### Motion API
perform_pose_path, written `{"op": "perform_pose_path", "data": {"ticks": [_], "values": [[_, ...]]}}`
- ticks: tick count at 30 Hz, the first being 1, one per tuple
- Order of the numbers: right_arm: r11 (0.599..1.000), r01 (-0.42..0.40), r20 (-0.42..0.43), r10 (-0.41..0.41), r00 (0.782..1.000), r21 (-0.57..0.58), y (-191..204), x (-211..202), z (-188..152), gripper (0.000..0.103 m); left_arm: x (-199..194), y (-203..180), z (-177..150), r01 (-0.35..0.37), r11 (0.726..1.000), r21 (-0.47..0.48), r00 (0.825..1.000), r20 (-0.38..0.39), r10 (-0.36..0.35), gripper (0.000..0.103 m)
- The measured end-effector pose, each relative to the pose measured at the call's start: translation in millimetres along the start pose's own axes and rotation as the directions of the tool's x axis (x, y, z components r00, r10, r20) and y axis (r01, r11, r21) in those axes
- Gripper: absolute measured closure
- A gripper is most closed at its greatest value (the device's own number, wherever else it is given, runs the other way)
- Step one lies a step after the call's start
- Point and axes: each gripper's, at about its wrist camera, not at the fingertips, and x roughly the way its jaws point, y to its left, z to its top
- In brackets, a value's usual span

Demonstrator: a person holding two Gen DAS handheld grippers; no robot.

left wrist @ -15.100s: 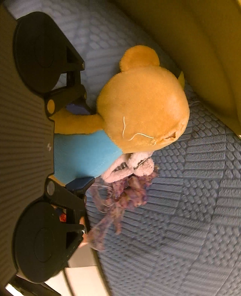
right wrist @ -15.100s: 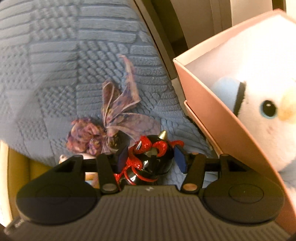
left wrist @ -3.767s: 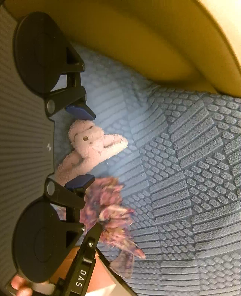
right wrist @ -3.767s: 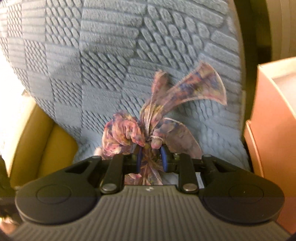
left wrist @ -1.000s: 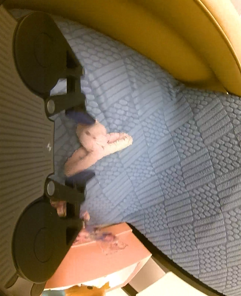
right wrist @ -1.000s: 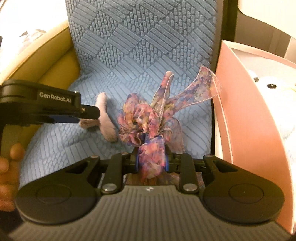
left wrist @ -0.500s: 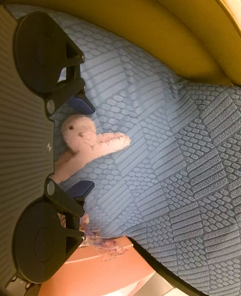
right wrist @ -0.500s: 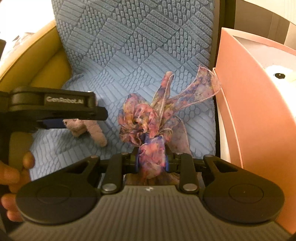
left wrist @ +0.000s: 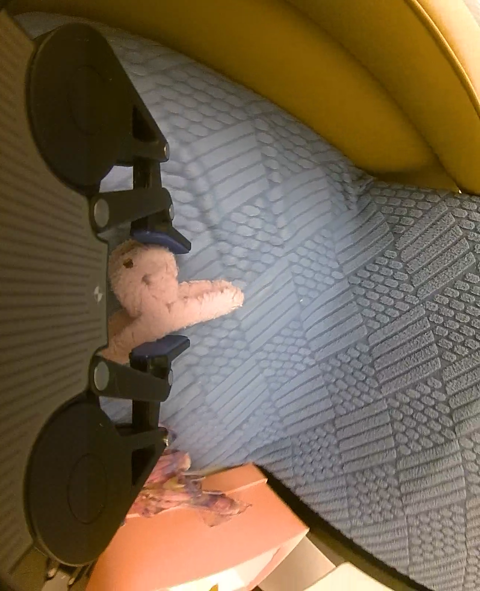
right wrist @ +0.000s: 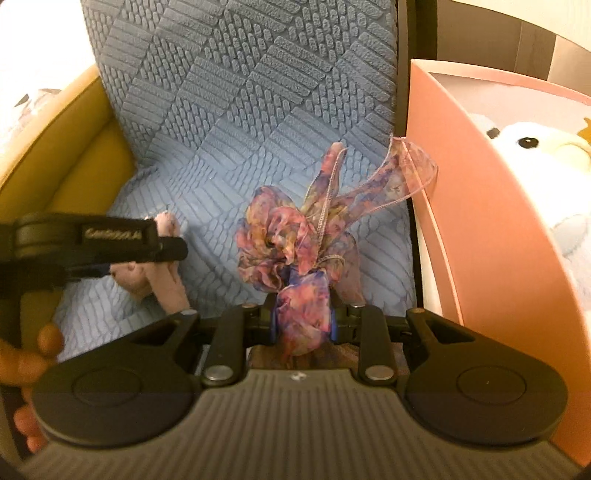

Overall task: Organize objects
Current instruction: 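Carry the bunny with the left tool while the right tool carries the bow to the box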

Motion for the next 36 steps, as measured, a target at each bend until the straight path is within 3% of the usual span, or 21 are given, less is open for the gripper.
{"op": "perform_pose_path", "data": {"ticks": [13, 23, 36], "values": [[0.998, -0.038, 0.006, 0.037, 0.999, 0.046, -4.1, -83.3, -12.0, 0.075, -85.4, -9.7, -30.4, 0.082, 0.996, -0.026, 0.996, 0.026, -0.081, 0.048], [0.995, -0.074, 0.084, 0.068, 0.994, 0.061, -5.4, -173.9, -6.9, 0.075, -170.5, -48.0, -47.1, 0.149, 0.989, 0.023, 0.987, 0.064, -0.15, 0.048], [0.994, -0.091, 0.162, 0.081, 0.983, 0.059, -21.7, -252.7, -2.0, 0.075, -247.1, -101.9, -44.0, 0.207, 0.975, 0.077, 0.969, 0.124, -0.216, 0.048]]}}
